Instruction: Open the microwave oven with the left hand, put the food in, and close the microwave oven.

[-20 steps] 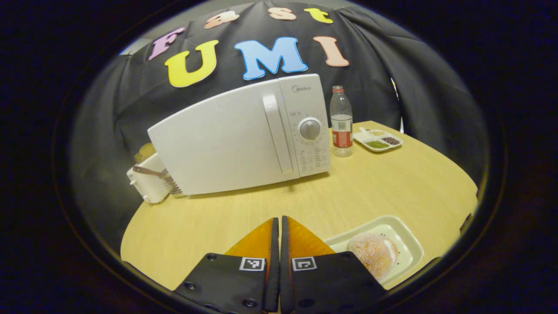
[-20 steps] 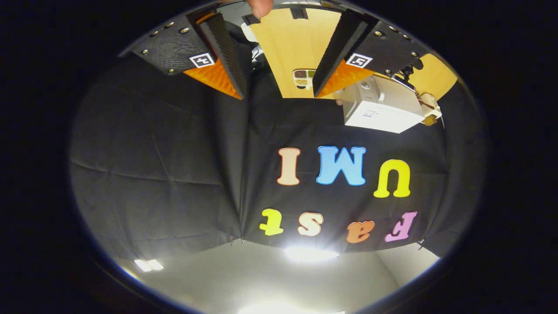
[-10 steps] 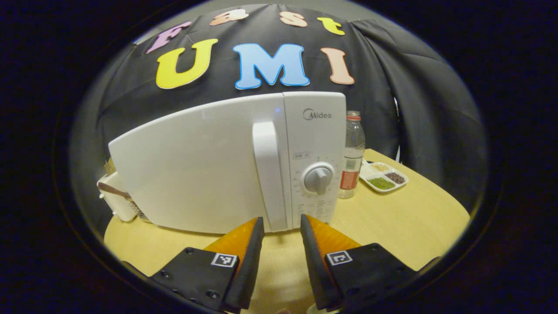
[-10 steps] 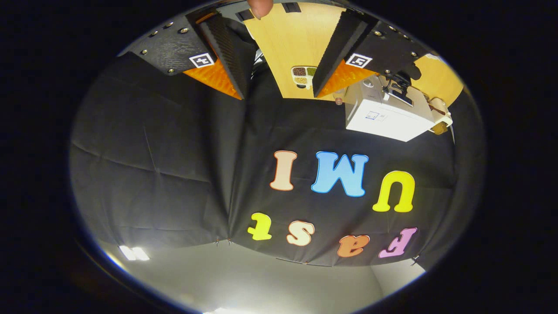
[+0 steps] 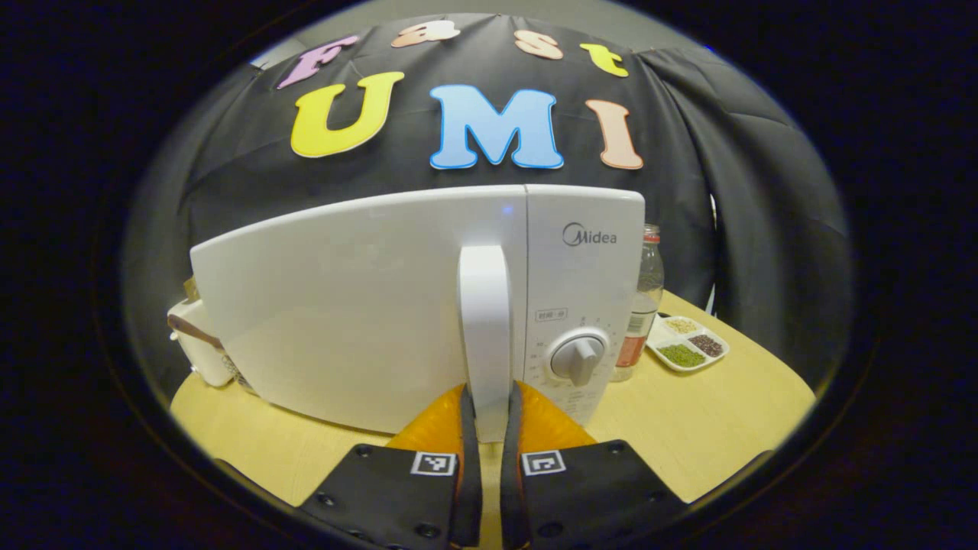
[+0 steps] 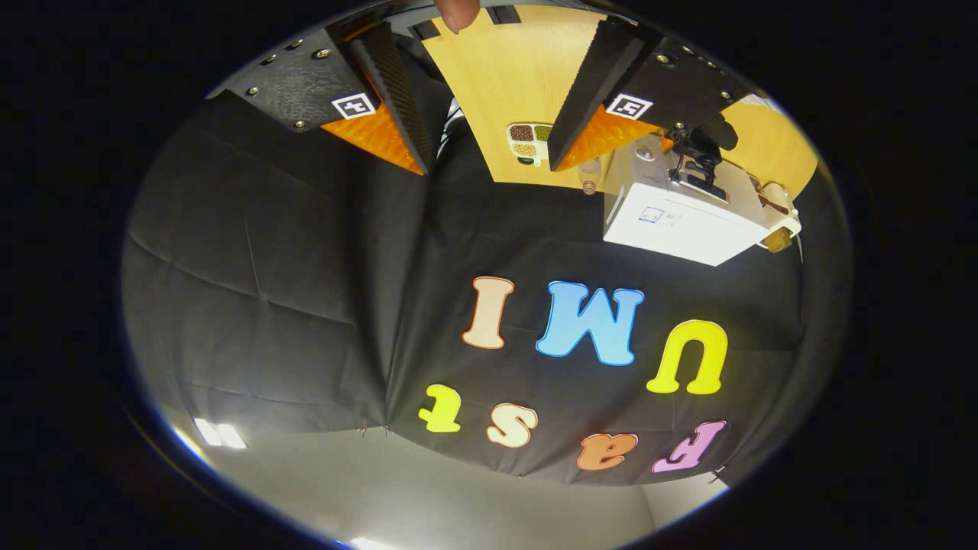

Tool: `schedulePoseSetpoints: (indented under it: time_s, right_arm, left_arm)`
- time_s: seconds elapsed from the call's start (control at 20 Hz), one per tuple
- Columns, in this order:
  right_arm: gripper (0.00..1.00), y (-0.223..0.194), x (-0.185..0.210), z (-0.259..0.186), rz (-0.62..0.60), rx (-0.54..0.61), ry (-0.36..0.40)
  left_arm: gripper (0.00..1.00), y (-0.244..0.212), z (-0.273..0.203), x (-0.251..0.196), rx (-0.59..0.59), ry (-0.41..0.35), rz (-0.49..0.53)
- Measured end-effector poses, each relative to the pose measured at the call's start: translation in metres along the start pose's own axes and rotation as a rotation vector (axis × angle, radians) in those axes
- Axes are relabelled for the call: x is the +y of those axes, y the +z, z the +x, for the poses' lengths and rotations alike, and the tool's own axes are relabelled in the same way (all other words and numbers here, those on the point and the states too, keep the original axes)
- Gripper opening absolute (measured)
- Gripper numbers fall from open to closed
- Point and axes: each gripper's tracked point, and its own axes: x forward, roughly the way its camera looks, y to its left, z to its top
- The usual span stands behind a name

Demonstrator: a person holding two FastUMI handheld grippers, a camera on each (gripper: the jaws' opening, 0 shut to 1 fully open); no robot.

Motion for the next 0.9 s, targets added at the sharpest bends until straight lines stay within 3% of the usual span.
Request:
schedulePoseSetpoints:
  time_s: [0.2,0.3,0.55,0.6,0.7,0.9]
  right_arm:
    - [0.94,-0.004,-0.003,-0.007,-0.013,-0.003,-0.007]
    - [0.94,-0.008,-0.007,-0.009,-0.014,0.006,-0.013]
    - [0.94,-0.01,0.005,-0.005,-0.005,0.003,0.007]
    - [0.94,-0.014,0.011,-0.001,-0.013,0.006,0.02]
    - [0.97,-0.022,0.032,0.009,-0.024,0.02,0.071]
    - [0.94,-0.039,0.079,0.028,-0.015,0.055,0.188]
  left_arm:
    - [0.1,-0.002,-0.001,0.002,0.025,-0.036,0.008]
    - [0.11,-0.008,-0.007,0.001,0.046,-0.044,-0.013]
    - [0.1,-0.035,-0.089,0.021,0.01,-0.041,-0.015]
    - [0.08,-0.04,-0.103,0.028,0.017,-0.052,-0.012]
    - [0.11,-0.049,-0.13,0.043,0.029,-0.071,0.007]
    - [0.18,-0.066,-0.177,0.078,0.062,-0.112,0.019]
